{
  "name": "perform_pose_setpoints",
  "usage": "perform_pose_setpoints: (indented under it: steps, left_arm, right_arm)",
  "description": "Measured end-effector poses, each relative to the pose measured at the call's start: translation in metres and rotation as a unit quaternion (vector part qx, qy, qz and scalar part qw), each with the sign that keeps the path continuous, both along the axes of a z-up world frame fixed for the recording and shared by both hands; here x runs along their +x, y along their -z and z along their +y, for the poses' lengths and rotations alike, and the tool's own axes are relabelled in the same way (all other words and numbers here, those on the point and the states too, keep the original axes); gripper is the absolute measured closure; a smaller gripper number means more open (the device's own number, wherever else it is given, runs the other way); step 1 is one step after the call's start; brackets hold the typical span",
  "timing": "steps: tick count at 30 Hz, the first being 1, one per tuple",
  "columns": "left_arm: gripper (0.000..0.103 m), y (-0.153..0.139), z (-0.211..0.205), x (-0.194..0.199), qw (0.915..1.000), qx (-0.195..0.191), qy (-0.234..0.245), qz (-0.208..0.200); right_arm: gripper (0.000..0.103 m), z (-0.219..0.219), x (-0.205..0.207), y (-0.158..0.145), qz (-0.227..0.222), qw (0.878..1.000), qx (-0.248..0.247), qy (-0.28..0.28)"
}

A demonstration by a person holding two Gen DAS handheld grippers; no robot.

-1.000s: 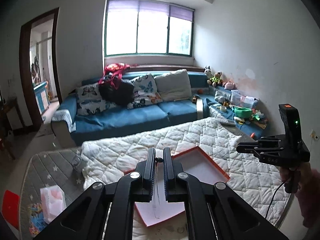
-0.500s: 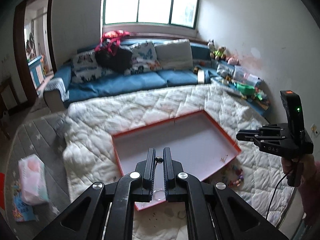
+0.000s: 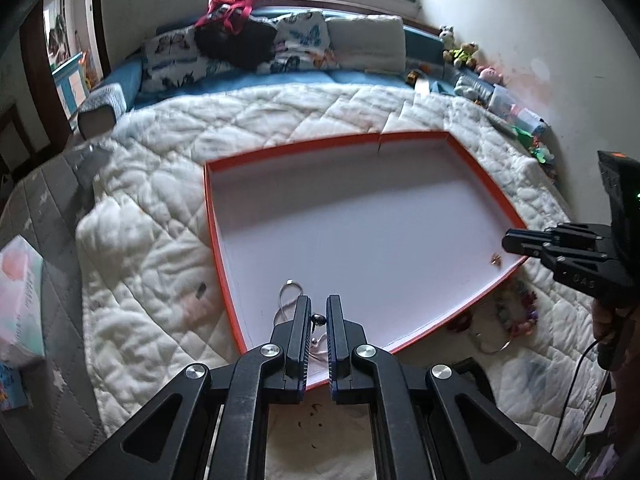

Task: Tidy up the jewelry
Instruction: 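Carry both pieces into the orange tray and open both tools to release them, then move the left tool to the black watch band while the right tool approaches the beaded bracelet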

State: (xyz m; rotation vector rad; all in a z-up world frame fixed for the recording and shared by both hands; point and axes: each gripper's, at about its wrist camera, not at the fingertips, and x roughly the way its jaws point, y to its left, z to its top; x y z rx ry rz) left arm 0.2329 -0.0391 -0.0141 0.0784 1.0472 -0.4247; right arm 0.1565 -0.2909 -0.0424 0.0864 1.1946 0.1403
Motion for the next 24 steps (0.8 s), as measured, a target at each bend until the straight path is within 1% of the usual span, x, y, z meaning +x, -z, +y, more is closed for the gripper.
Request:
perform_pose_setpoints:
  steps: [4,9,10,11,12,13,14,17,19,21,23,24]
  left_arm:
    - [0.096,0.017,-0.001,0.005,0.9998,0.012,-0.006,0.013]
    - [0.092,0.024,-0.003,0.008,0.9996,0.011,-0.007,0.026]
    - [0.086,0.025,-0.003,0.009,0.9995,0.011,-0.009,0.030]
    - [0.075,0.026,-0.003,0.010,0.9994,0.014,-0.011,0.030]
    - [0.068,0.024,-0.002,0.008,0.9994,0.015,-0.012,0.030]
    - [0.054,0.022,-0.002,0.006,0.9994,0.017,-0.016,0.027]
    - [0.044,0.020,-0.002,0.004,0.9994,0.017,-0.019,0.024]
    - [0.043,0.012,-0.001,-0.002,0.9996,0.012,-0.021,0.016]
    - [0.043,0.006,-0.002,-0.006,0.9995,0.011,-0.024,0.018]
    - [0.042,0.000,-0.004,-0.013,0.9995,0.009,-0.023,0.018]
    - [0.032,-0.004,-0.007,-0.020,0.9995,0.012,-0.025,0.016]
    - [0.030,-0.007,-0.010,-0.026,0.9994,0.009,-0.027,0.017]
  right_arm:
    - [0.090,0.000,0.000,0.006,0.008,1.000,-0.002,0.002]
    - [0.090,0.000,0.001,0.008,0.011,1.000,0.000,0.005]
    - [0.090,-0.001,0.001,0.008,0.011,1.000,-0.002,0.006]
    - [0.090,-0.001,0.002,0.008,0.011,1.000,-0.003,0.006]
    - [0.090,-0.001,0.002,0.008,0.011,1.000,-0.004,0.006]
    - [0.090,-0.001,0.002,0.007,0.010,1.000,-0.005,0.007]
    - [0.089,-0.001,0.003,0.008,0.011,1.000,-0.006,0.007]
    - [0.082,-0.002,0.004,0.007,0.011,1.000,-0.009,0.007]
    - [0.070,-0.003,0.003,0.004,0.008,1.000,-0.011,0.010]
    - [0.065,-0.004,0.000,0.000,0.002,1.000,-0.015,0.011]
    - [0.060,-0.003,-0.002,-0.005,-0.002,1.000,-0.018,0.010]
    - [0.058,-0.002,-0.004,-0.008,-0.004,1.000,-0.020,0.008]
